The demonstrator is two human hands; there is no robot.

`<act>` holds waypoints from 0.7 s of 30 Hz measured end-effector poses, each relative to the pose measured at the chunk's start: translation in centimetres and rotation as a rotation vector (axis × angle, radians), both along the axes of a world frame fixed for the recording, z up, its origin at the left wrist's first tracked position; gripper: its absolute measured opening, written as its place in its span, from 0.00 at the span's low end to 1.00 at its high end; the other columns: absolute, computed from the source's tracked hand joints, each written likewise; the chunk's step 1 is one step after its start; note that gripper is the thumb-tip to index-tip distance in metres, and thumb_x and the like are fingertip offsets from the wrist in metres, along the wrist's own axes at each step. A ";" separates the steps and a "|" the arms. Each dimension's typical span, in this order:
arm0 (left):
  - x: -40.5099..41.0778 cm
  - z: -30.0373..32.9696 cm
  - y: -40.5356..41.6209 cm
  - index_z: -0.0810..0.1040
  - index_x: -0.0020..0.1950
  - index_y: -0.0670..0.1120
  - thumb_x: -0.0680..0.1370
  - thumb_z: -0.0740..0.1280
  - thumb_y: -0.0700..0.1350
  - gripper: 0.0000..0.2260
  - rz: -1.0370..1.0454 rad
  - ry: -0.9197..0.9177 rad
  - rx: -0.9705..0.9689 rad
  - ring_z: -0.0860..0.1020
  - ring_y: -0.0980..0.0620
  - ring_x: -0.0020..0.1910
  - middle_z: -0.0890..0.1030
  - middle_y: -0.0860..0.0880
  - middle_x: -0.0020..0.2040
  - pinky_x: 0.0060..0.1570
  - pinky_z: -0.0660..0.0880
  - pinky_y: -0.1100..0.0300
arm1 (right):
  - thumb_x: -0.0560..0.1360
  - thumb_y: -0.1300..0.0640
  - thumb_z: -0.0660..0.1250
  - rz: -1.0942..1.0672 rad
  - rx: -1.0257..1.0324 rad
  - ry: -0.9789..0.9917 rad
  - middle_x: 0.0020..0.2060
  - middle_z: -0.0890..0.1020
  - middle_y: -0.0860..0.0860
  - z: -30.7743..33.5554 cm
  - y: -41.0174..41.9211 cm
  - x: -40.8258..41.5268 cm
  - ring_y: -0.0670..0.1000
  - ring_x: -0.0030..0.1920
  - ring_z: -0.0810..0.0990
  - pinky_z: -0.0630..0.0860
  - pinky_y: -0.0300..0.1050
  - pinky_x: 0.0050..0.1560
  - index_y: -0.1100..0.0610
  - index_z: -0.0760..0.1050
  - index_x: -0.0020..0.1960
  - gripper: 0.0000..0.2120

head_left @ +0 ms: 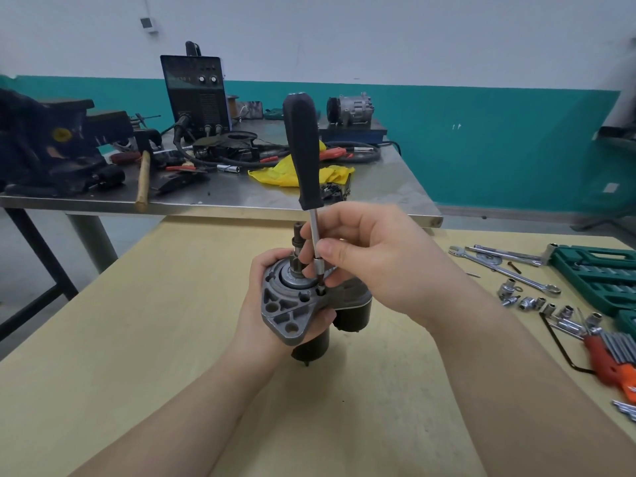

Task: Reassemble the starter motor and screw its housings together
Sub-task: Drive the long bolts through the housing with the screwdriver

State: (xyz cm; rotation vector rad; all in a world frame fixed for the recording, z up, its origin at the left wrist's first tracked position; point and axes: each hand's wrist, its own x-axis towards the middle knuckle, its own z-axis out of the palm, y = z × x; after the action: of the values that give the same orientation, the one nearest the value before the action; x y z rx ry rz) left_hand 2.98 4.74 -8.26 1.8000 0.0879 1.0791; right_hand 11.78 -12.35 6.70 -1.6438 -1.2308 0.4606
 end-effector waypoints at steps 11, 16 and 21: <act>0.2 0.0 0.0 0.68 0.69 0.54 0.61 0.84 0.50 0.41 0.013 -0.004 -0.012 0.82 0.55 0.63 0.80 0.64 0.64 0.60 0.82 0.58 | 0.85 0.60 0.68 0.035 -0.002 -0.075 0.47 0.87 0.42 0.0 -0.4 0.1 0.45 0.50 0.87 0.86 0.42 0.49 0.45 0.85 0.56 0.12; 0.1 0.0 0.0 0.68 0.69 0.57 0.60 0.82 0.49 0.40 0.019 -0.012 0.005 0.82 0.55 0.61 0.80 0.64 0.64 0.60 0.82 0.47 | 0.83 0.62 0.70 0.047 -0.026 -0.072 0.48 0.88 0.48 0.0 -0.5 0.3 0.49 0.51 0.88 0.87 0.53 0.52 0.51 0.84 0.54 0.07; -0.4 0.3 -0.5 0.65 0.68 0.54 0.61 0.80 0.49 0.39 -0.026 0.027 -0.003 0.79 0.64 0.64 0.77 0.72 0.63 0.61 0.77 0.69 | 0.84 0.61 0.69 0.081 -0.022 -0.066 0.47 0.89 0.47 -0.1 -0.5 0.3 0.48 0.51 0.89 0.87 0.52 0.51 0.50 0.79 0.53 0.06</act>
State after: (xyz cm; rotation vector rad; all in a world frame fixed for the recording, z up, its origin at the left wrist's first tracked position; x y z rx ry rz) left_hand 2.56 4.21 -7.99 1.8087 0.0820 1.0366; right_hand 12.09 -12.85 6.63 -1.6431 -1.3495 0.4754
